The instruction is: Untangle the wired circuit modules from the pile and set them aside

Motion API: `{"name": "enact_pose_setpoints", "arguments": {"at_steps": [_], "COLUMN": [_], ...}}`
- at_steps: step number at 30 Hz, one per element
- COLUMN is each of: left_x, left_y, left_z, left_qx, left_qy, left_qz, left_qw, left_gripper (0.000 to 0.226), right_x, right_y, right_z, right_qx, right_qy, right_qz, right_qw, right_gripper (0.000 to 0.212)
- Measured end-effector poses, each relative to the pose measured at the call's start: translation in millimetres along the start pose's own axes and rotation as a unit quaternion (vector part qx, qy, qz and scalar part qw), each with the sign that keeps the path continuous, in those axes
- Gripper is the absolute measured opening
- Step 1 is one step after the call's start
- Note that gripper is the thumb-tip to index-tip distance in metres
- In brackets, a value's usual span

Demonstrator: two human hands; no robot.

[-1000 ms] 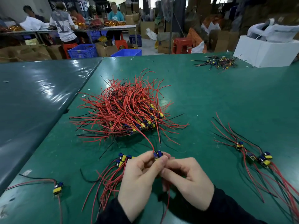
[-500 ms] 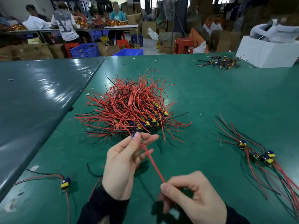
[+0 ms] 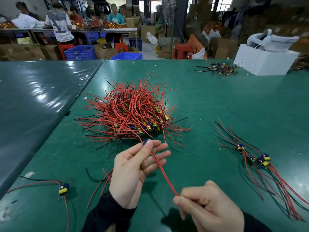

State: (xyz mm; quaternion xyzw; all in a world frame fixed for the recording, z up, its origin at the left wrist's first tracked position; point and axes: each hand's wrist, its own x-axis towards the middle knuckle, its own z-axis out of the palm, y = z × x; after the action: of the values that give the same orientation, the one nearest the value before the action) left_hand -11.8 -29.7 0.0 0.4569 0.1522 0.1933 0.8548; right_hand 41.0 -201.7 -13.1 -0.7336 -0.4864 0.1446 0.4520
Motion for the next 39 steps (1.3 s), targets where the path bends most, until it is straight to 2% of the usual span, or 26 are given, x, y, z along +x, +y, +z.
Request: {"name": "enact_pose_setpoints", "arguments": {"at_steps": [5,7,9,11,12,14,17,20,24,26,28,29,30,31,33,35,37,39], "left_x": [3.0,5.9,5.6,2.2,0.5,-0.2,1.4,0.7,0.4,1.7,1.8,2.0,3.0,4.8,8.0,10.6,12.5,12.7], "left_y": [2.9,3.0,-2.1,-9.0,-11.3,-12.7,-8.9,-8.3,-11.0,-11.0,-11.9,-12.4,-13.5,-14.7,-13.9,-10.1,-6.1,-4.9], "left_z": [-3.6,-6.1,-5.2,-2.5,-1.1,-0.2,-2.1,-0.2,-0.1,-2.9,-5.1,-7.4,-10.8,-14.8,-21.8,-26.4,-29.7,-29.6], "left_qx": [-0.042,-0.045,-0.028,0.004,0.016,0.026,0.02,0.04,0.11,0.161,0.229,0.29,0.369,0.454,0.595,0.675,0.719,0.78], "left_qy": [0.019,0.035,0.031,0.011,0.001,-0.011,-0.004,-0.03,-0.047,-0.049,-0.035,-0.018,-0.001,0.015,0.038,0.063,0.083,0.075], "left_qz": [-0.002,0.009,0.005,-0.012,-0.022,-0.033,-0.027,-0.016,-0.027,-0.023,0.015,0.066,0.136,0.206,0.294,0.315,0.309,0.231], "left_qw": [0.999,0.998,0.999,1.0,1.0,0.999,0.999,0.999,0.992,0.986,0.973,0.955,0.919,0.867,0.747,0.664,0.617,0.577], "left_gripper": [0.033,0.033,0.033,0.035,0.038,0.04,0.042,0.044,0.05,0.043,0.021,0.009,0.004,0.005,0.007,0.007,0.009,0.018], "right_x": [8.1,16.2,27.4,37.4,42.6,50.3,55.0,58.0,50.9,44.9,39.4,36.0,32.0,27.3,16.0,7.5,3.6,3.3], "right_y": [-4.7,-5.0,-10.9,-18.8,-22.7,-27.3,-27.2,-20.7,-11.1,-2.7,9.7,17.0,25.8,36.0,59.5,77.5,84.4,85.1], "right_z": [-19.0,-29.3,-37.2,-35.6,-29.7,-13.7,7.3,12.6,-7.5,-34.3,-70.8,-90.1,-108.1,-122.8,-139.8,-141.8,-137.0,-135.4], "right_qx": [0.007,-0.114,-0.182,-0.1,-0.068,-0.052,-0.003,0.033,0.023,-0.007,-0.015,-0.01,-0.01,-0.022,-0.082,-0.157,-0.192,-0.225], "right_qy": [-0.162,-0.173,-0.072,0.065,0.096,0.115,0.153,0.197,0.174,0.203,0.289,0.336,0.372,0.389,0.357,0.287,0.239,0.212], "right_qz": [0.08,0.071,0.046,0.036,0.033,0.036,0.039,0.045,0.063,0.084,0.12,0.146,0.179,0.218,0.299,0.367,0.402,0.415], "right_qw": [0.983,0.976,0.98,0.992,0.993,0.991,0.987,0.979,0.982,0.976,0.95,0.93,0.911,0.895,0.881,0.871,0.863,0.855], "right_gripper": [0.02,0.039,0.052,0.039,0.028,0.019,0.017,0.013,0.009,0.01,0.014,0.016,0.018,0.021,0.031,0.04,0.044,0.046]}}
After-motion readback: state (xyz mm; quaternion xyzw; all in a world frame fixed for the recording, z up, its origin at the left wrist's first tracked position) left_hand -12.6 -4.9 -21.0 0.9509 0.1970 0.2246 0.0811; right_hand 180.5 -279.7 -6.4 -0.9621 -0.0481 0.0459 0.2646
